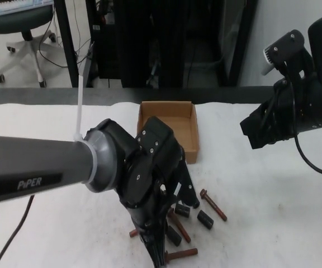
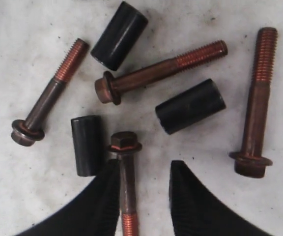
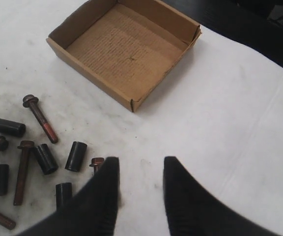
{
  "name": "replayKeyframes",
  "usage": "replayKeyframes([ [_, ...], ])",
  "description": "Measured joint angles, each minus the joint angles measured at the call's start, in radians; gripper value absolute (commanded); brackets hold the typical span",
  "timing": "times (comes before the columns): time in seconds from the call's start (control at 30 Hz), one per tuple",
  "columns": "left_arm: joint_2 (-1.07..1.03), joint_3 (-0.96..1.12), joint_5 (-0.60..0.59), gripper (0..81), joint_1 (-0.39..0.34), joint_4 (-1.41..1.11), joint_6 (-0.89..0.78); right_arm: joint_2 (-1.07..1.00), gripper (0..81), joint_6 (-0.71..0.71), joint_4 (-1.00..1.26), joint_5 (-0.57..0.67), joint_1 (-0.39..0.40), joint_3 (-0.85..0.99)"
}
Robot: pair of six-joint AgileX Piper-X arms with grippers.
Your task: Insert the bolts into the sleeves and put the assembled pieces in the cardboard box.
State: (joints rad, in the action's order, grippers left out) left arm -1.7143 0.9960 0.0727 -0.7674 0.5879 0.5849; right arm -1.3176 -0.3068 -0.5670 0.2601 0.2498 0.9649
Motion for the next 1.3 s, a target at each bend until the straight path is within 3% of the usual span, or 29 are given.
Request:
replayKeyframes([
  [0.47, -0.003, 0.003, 0.058, 31.7, 0.055, -0.043, 0.096, 0.0, 29.8, -0.005, -0.002, 0.0, 0.0, 0.0],
  [0.87, -0.005, 0.003, -0.028, 31.7, 0.022, 0.02, 0.067, 0.0, 29.8, -0.005, -0.017, -0.03, 0.0, 0.0],
  [1.07, -0.02, 0.003, -0.027, 31.7, 0.02, 0.029, 0.067, 0.0, 29.8, -0.005, -0.018, -0.029, 0.0, 0.0],
  [1.3, -0.036, 0.011, 0.054, 31.7, 0.02, 0.03, 0.045, 0.0, 29.8, -0.005, -0.018, -0.029, 0.0, 0.0],
])
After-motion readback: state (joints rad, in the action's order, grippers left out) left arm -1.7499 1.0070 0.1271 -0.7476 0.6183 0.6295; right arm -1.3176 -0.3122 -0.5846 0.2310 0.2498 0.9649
